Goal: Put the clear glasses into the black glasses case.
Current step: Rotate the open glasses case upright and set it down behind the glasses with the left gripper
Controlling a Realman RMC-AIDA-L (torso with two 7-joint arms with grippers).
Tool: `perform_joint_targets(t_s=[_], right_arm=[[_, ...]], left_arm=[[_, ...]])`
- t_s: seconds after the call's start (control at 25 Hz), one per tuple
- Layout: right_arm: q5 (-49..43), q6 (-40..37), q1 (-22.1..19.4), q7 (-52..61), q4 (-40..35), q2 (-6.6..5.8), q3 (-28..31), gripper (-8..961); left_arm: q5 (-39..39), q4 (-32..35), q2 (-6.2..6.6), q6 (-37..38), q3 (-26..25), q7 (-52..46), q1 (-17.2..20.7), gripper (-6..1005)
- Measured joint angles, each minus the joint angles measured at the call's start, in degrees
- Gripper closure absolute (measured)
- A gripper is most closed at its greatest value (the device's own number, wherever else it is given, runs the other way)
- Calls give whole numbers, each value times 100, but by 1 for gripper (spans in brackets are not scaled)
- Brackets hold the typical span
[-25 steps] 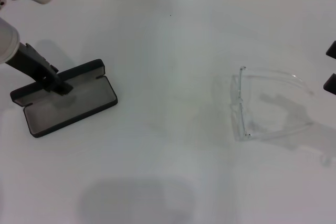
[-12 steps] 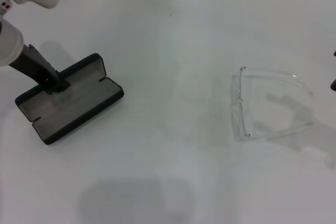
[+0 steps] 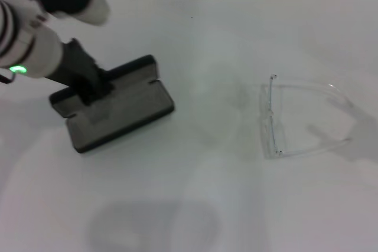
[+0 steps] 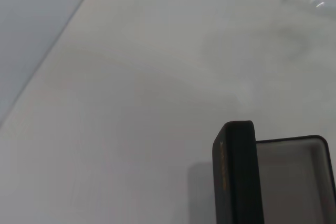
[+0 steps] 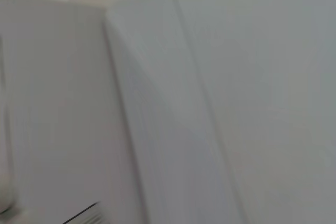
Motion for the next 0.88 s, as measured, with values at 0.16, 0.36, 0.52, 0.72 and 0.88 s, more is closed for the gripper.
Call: perform_joint_targets(t_s=[0.16, 0.36, 0.52, 0.72, 0.88], right_arm=[[2, -221, -137, -252, 290, 9, 743, 125], [2, -373, -248, -348, 344, 32, 1049, 127], [2, -400, -304, -352, 347, 35, 1125, 129], [6, -401, -328, -388, 351, 56, 1130, 131], [6, -401, -328, -404, 353, 62, 1134, 133]], left_arm=[[-1, 607, 3, -287, 1010, 119, 324, 783], [65, 821, 2, -559, 1776, 128, 348, 778], [204, 778, -5, -821, 2223, 92, 234, 774], [270, 285, -10, -975, 2529, -29, -160, 769], [272, 31, -10, -1133, 2622, -28, -290, 765]])
